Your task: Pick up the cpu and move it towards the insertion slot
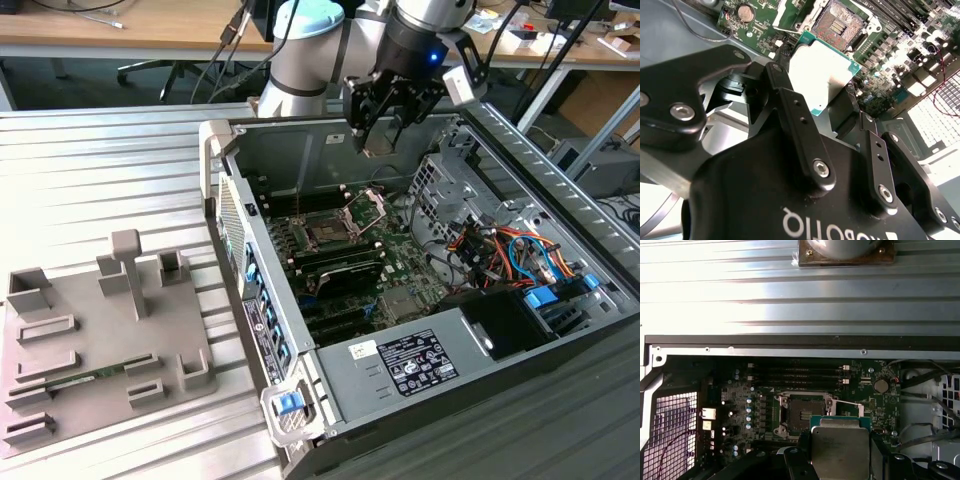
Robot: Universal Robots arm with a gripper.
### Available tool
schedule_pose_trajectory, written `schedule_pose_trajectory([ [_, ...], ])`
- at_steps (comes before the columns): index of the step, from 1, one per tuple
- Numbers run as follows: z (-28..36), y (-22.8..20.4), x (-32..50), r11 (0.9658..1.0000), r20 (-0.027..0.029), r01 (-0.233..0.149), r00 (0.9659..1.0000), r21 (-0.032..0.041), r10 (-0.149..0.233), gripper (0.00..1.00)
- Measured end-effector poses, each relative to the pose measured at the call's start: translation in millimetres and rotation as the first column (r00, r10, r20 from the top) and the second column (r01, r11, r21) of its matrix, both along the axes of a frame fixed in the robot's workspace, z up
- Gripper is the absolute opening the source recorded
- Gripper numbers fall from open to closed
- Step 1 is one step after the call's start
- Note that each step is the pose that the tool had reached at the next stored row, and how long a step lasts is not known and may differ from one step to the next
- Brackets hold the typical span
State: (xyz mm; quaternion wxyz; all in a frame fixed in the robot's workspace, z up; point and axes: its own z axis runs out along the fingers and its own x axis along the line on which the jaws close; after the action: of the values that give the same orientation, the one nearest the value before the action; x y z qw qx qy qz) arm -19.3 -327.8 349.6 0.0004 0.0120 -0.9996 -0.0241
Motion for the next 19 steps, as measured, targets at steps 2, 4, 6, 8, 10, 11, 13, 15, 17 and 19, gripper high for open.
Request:
schedule_pose_trajectory([
  [2, -0.6, 0.0, 0.0, 1.0000, 0.0000, 0.000, 1.0000, 0.0001, 0.000, 0.55],
  [4, -1.1, 0.0, 0.0, 1.0000, 0.0001, 0.000, 1.0000, 0.0000, 0.000, 0.55],
  [6, -1.9, 0.0, 0.0, 1.0000, 0.0000, 0.000, 1.0000, 0.0000, 0.000, 0.55],
  [8, -2.5, 0.0, 0.0, 1.0000, 0.0000, 0.000, 1.0000, -0.0001, 0.000, 0.55],
  [10, -3.2, 0.0, 0.0, 1.0000, 0.0001, 0.000, 1.0000, 0.0000, 0.000, 0.55],
  [11, -3.5, 0.0, 0.0, 1.0000, 0.0000, 0.000, 1.0000, 0.0000, 0.000, 0.55],
  [13, -4.2, 0.0, 0.0, 1.0000, 0.0000, 0.000, 1.0000, 0.0000, 0.000, 0.55],
  [15, -4.8, 0.0, 0.0, 1.0000, 0.0000, 0.000, 1.0000, 0.0000, 0.000, 0.55],
  [17, -5.6, 0.0, 0.0, 1.0000, 0.0000, 0.000, 1.0000, 0.0001, 0.000, 0.55],
  [19, -6.2, 0.0, 0.0, 1.0000, 0.0000, 0.000, 1.0000, 0.0000, 0.000, 0.55],
])
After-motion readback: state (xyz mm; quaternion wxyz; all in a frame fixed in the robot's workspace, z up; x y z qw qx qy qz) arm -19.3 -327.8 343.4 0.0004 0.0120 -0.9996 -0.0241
